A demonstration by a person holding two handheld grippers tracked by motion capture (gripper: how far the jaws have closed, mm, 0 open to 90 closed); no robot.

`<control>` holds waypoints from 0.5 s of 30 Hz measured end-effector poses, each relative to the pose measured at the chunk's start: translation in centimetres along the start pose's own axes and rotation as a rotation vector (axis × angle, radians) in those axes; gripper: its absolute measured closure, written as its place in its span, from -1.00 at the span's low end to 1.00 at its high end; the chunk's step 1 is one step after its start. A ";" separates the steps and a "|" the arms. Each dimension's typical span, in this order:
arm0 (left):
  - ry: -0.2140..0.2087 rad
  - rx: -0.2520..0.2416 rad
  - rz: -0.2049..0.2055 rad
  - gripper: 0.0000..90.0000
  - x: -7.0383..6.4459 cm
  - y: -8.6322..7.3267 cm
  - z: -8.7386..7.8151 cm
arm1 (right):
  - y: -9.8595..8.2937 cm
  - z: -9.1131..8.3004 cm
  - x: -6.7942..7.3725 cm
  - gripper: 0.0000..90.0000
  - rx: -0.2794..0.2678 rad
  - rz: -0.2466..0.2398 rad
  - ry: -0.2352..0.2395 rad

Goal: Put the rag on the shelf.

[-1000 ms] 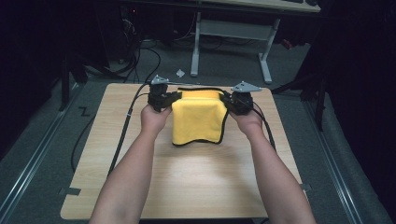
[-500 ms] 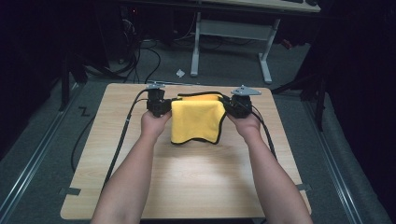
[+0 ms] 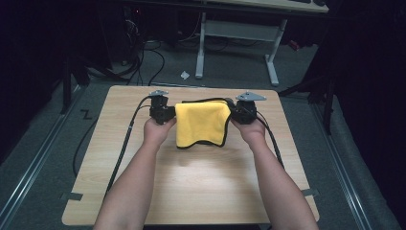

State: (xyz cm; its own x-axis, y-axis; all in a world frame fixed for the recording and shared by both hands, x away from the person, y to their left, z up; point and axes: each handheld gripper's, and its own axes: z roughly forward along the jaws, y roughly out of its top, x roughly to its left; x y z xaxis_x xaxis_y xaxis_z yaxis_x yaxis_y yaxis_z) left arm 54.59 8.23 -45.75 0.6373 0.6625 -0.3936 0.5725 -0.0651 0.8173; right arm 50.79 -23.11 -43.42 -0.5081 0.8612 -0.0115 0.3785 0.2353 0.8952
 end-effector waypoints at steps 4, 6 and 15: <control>-0.006 0.005 -0.006 0.84 0.2 -0.3 0.1 | -0.4 0.2 0.0 0.80 0.006 0.013 0.003; -0.007 0.007 -0.009 0.83 0.2 -0.5 0.2 | -0.6 0.3 -0.1 0.80 0.007 0.019 0.004; -0.006 0.013 -0.010 0.79 0.2 -0.6 0.1 | -0.9 0.3 -0.1 0.79 0.010 0.030 0.007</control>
State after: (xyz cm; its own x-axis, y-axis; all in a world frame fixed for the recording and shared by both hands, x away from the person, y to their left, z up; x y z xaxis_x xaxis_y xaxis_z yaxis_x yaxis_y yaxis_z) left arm 54.44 8.32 -46.42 0.6347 0.6588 -0.4038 0.5850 -0.0682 0.8082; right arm 50.77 -23.24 -44.35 -0.5021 0.8646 0.0189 0.4013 0.2135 0.8907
